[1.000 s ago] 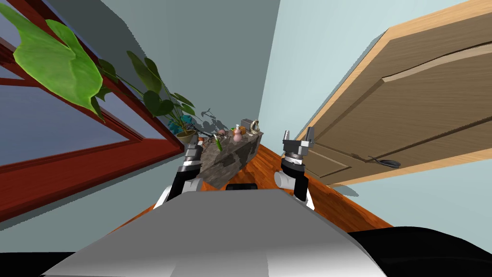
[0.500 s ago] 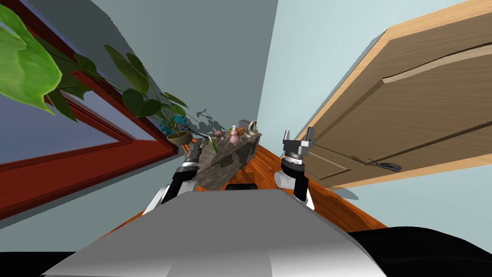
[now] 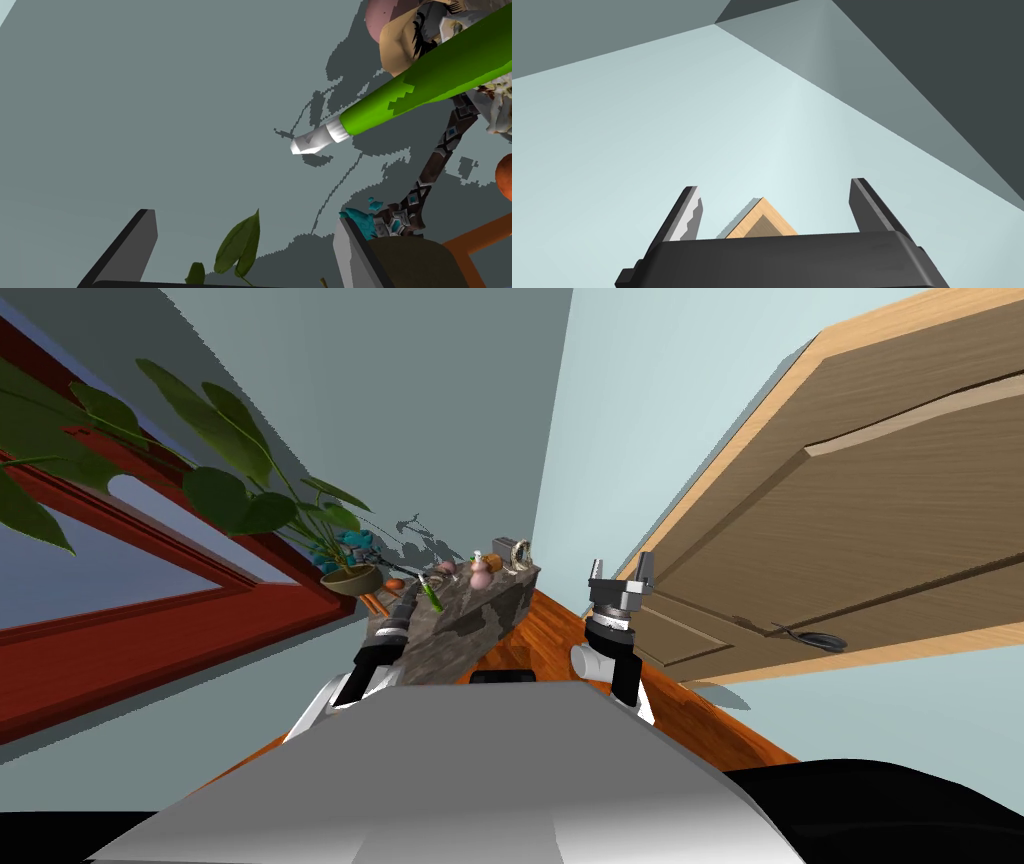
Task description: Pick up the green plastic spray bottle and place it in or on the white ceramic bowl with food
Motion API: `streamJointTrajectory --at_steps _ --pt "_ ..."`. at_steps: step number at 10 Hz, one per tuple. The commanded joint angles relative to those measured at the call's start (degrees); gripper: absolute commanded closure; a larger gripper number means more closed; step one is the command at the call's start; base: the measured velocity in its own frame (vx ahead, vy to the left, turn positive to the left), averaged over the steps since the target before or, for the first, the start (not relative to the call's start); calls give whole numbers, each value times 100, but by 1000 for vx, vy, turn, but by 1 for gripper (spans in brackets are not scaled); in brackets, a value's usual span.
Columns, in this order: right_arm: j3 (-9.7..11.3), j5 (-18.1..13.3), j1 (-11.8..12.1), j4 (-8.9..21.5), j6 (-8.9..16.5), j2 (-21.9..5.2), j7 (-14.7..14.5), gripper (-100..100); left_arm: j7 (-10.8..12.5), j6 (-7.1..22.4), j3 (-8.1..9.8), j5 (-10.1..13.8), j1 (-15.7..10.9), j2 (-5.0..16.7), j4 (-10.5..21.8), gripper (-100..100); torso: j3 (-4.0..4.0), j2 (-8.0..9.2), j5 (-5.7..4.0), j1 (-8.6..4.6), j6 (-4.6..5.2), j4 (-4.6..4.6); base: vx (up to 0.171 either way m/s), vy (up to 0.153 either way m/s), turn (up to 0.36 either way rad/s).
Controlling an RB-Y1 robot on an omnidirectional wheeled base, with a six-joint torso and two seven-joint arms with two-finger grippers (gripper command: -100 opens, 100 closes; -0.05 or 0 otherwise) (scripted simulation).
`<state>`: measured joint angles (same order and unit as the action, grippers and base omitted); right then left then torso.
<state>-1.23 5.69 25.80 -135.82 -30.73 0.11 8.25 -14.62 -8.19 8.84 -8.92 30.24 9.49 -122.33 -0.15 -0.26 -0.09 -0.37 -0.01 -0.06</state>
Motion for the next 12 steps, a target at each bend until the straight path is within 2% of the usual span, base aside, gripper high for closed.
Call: streamJointTrajectory --at_steps 1,6,7,12 --pt "0 0 0 0 0 0 0 0 -88 237 90 -61 23 46 27 -100 0 0 0 0 0 0 66 -90 3" --pt "0 0 0 0 0 0 0 0 -387 834 392 -266 63 273 328 -100 -1 -2 -1 -4 1 0 68 -100 0" --pt "0 0 0 0 0 0 0 0 -482 1024 489 -332 76 386 422 -100 1 1 -1 -2 1 0 68 -112 -2" --pt "0 0 0 0 0 0 0 0 -741 1540 750 -511 111 778 676 -100 -1 -1 2 10 1 0 75 -88 0"
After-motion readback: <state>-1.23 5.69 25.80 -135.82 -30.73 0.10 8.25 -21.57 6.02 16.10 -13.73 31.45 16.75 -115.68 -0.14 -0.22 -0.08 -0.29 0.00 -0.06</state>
